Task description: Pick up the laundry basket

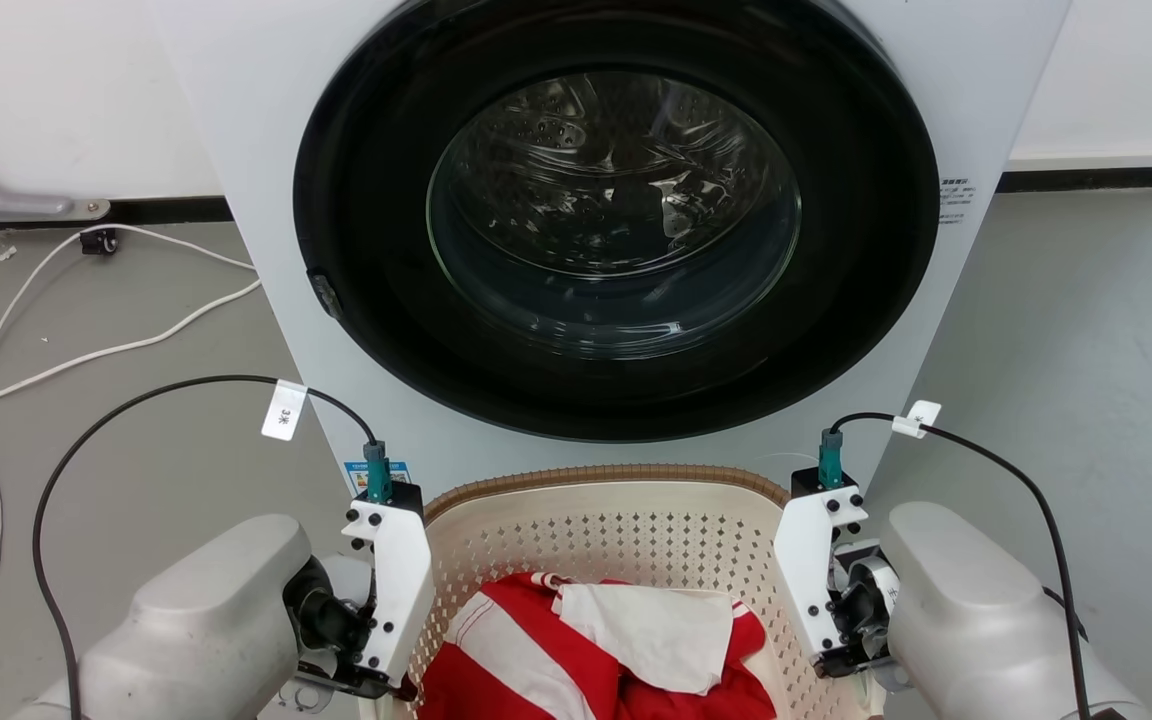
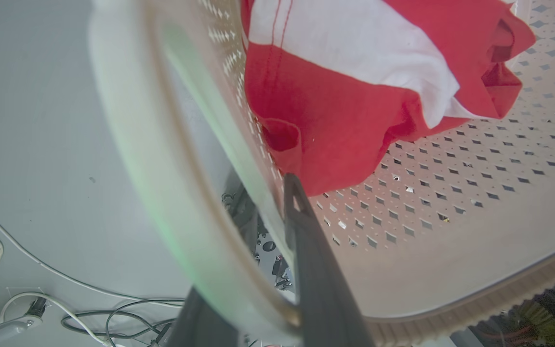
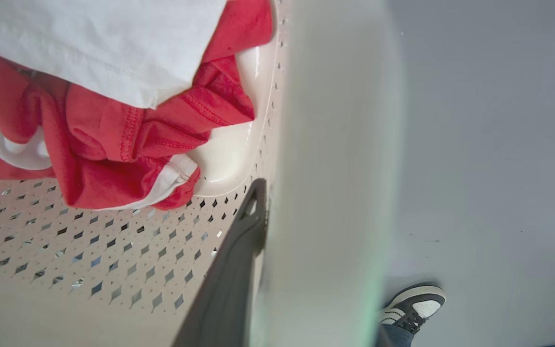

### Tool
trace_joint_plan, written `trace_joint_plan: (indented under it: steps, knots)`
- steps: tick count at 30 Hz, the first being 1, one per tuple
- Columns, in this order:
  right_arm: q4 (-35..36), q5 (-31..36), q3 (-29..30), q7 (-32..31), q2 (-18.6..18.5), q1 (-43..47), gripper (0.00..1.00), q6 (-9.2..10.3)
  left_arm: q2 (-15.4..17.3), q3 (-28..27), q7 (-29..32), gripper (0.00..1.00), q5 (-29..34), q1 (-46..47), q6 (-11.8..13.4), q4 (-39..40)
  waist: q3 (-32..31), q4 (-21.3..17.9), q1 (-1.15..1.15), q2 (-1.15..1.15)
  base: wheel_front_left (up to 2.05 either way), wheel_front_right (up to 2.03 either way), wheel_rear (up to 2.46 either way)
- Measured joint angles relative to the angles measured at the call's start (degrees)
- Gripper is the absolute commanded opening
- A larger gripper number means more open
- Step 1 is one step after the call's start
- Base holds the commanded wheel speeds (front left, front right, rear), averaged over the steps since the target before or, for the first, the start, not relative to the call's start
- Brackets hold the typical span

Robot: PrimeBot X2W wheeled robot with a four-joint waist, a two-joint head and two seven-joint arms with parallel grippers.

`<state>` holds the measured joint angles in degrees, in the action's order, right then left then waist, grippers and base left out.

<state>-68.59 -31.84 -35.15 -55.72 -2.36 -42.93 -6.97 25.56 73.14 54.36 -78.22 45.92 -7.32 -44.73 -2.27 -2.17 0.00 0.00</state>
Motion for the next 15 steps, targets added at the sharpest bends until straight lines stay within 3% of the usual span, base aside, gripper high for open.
trace_joint_plan:
  steps: [15]
  knots:
    - [-0.67,-1.36,-0.79,0.74,-0.01,0.01,0.0,0.0,-0.48,0.02,0.19,0.0,0.09,0.23,0.0,-1.0,-0.35,0.08,0.0,0.0,0.0,0.0,0.0]
